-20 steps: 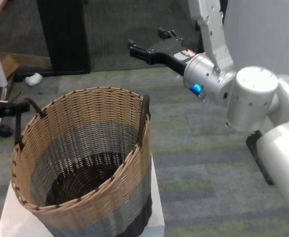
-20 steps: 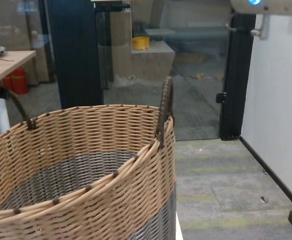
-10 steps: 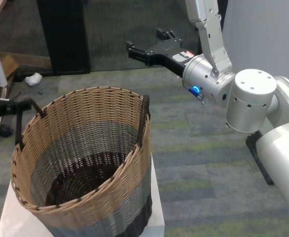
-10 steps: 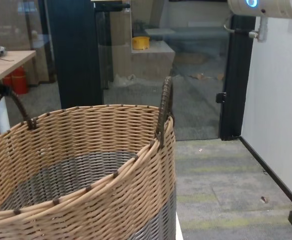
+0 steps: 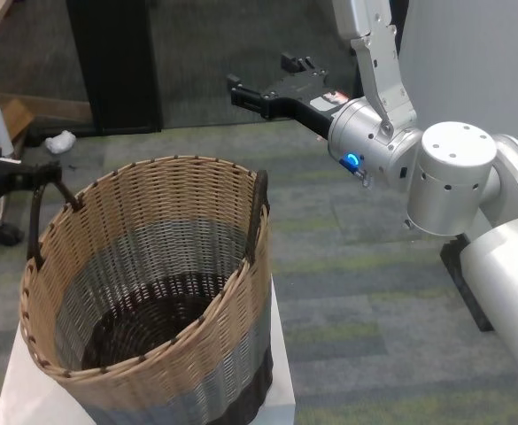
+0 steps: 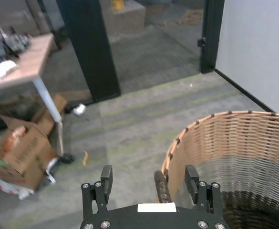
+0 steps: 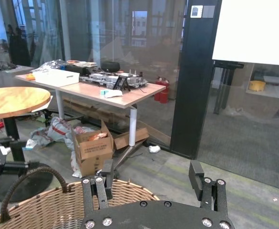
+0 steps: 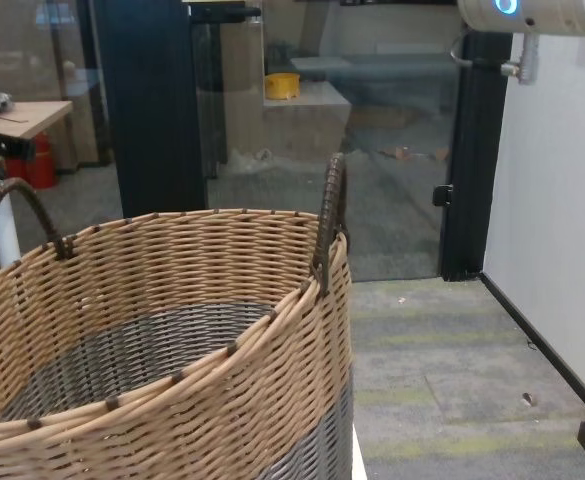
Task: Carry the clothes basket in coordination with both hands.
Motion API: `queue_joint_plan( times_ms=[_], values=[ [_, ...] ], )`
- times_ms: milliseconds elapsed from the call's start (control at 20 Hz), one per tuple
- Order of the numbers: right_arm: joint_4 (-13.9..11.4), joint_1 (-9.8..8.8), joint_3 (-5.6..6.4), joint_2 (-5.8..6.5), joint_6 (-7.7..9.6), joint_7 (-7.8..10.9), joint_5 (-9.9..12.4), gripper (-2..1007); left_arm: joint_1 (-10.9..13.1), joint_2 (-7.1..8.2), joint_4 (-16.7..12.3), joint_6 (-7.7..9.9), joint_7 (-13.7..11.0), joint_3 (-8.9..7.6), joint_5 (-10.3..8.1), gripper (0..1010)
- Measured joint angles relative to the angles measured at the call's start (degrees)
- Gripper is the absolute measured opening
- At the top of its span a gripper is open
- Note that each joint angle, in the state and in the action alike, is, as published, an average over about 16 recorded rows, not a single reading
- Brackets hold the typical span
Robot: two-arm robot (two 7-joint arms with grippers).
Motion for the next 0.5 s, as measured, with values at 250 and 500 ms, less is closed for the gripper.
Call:
queue_joint_plan(
  times_ms=[250, 500],
  values=[
    [0.04, 0.07, -0.01, 0.06, 0.20, 0.05, 0.06, 1005, 0.37, 0.31, -1.35, -3.30, 0.96, 0.15, 2.96, 1002],
    [0.07, 0.11, -0.01, 0.09, 0.32, 0.08, 0.09, 1005, 0.73, 0.84, -2.92, -7.42, 2.47, 0.64, 6.92, 1002]
  ],
)
